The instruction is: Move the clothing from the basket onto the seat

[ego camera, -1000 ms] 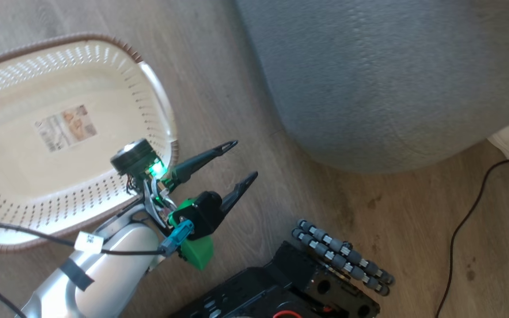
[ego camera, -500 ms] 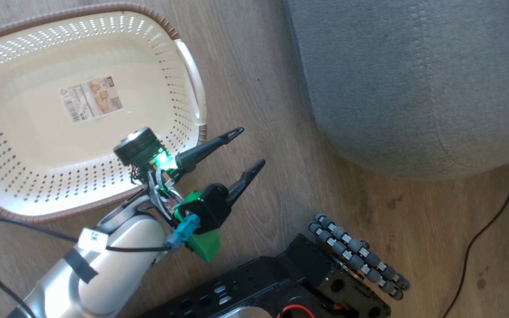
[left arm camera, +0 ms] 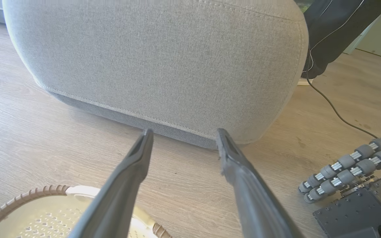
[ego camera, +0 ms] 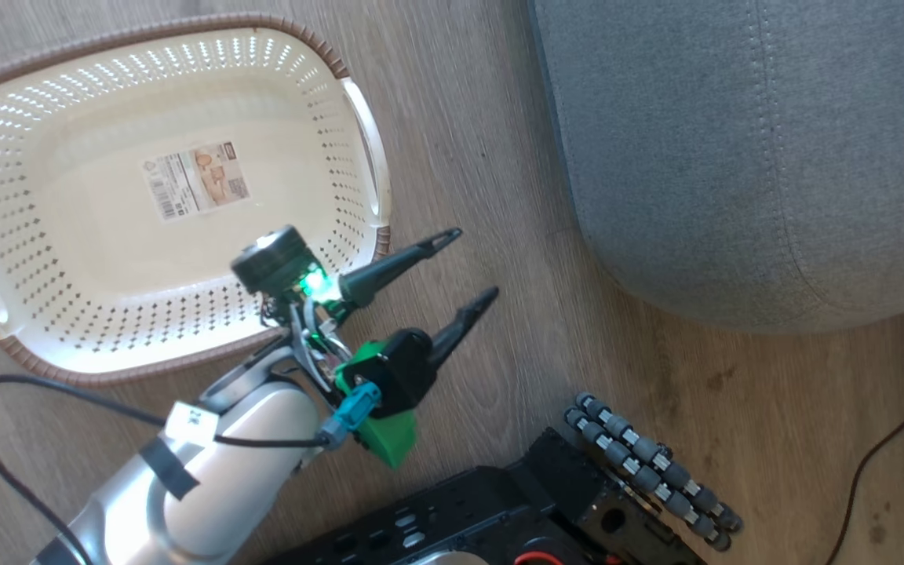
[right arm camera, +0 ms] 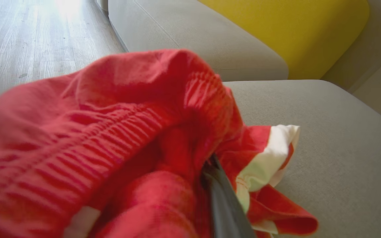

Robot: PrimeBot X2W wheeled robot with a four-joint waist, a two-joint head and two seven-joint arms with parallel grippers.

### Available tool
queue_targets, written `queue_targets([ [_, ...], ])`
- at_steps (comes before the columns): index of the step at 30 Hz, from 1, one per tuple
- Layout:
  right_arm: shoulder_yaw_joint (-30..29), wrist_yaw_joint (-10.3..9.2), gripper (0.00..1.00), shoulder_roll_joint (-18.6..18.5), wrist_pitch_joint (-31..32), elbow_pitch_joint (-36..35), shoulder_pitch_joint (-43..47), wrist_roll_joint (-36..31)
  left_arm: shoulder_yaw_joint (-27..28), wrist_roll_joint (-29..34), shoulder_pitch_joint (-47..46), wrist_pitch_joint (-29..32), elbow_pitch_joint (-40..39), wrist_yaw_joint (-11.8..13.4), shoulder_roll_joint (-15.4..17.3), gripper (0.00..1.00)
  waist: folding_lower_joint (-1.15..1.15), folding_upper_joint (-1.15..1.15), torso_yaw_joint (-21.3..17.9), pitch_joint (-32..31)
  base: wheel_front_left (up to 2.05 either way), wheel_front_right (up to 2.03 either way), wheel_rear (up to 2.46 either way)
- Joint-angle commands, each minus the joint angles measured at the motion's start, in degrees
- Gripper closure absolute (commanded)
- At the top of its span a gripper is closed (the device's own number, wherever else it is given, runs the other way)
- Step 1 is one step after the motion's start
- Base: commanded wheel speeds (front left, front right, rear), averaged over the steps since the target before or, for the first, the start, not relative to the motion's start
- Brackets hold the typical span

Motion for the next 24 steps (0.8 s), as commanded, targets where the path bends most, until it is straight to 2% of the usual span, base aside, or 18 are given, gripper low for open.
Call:
queue_targets([
  [1, 0.68, -0.02, 0.0, -1.54, -0.27, -0.57, -0.24, 0.94, 0.41, -0.54, -0.19, -0.28, -1.53, 0.44, -0.92, 0.0, 0.0, 0.0, 0.27, -0.82, 0.0, 0.0, 0.0],
  [3, 2.1, -0.02, 0.0, -1.01, 0.46, 0.54, -0.13, 2.5, 0.17, -0.84, -0.01, -0.28, -1.38, 0.62, -1.3, 0.0, 0.0, 0.0, 0.38, -1.86, 0.0, 0.0, 0.0],
  [11, 8.43, -0.02, 0.0, -2.9, 1.59, 1.73, 1.05, 5.31, -0.6, -1.68, 0.74, -0.28, -0.65, 0.81, -2.55, 0.0, 0.0, 0.0, 0.17, -7.34, 0.0, 0.0, 0.0],
  [24, 16.95, -0.02, 0.0, -6.38, 6.31, -0.27, 3.39, 10.38, 1.5, -3.59, 3.89, -0.28, -0.28, 1.88, -5.92, 0.0, 0.0, 0.0, 0.54, -21.39, 0.0, 0.0, 0.0],
])
